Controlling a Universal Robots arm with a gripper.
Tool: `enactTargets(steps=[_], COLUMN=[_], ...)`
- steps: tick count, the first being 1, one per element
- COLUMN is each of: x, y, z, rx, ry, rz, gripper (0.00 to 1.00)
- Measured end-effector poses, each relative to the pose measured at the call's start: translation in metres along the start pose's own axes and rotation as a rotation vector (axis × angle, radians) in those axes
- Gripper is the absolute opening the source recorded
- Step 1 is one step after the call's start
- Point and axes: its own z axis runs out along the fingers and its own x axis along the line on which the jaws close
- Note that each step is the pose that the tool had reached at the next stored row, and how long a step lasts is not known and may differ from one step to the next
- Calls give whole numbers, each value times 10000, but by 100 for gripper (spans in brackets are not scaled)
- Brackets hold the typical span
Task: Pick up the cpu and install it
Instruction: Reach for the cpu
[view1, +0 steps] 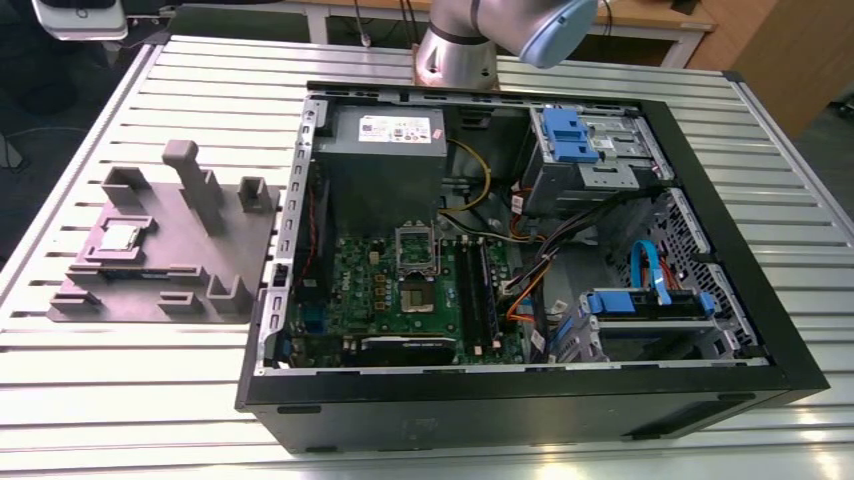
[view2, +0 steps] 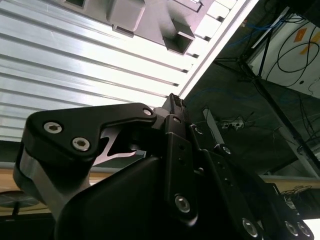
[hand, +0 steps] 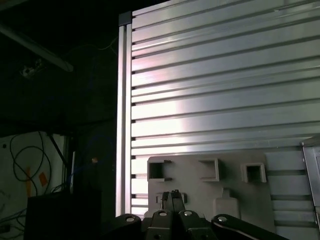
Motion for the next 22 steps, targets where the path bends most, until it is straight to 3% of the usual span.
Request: enactTargets(steps=[8, 10, 11, 14, 15, 22], x=[0, 1, 0, 0, 0, 0], y=[0, 0, 0, 2, 2, 2], z=[0, 0, 0, 1, 1, 1], rx=[-150, -149, -64, 401, 513, 536], ry=[307, 328, 258, -190, -320, -341], rz=[20, 27, 42, 105, 117, 121], gripper=[10, 10, 10, 10, 10, 10])
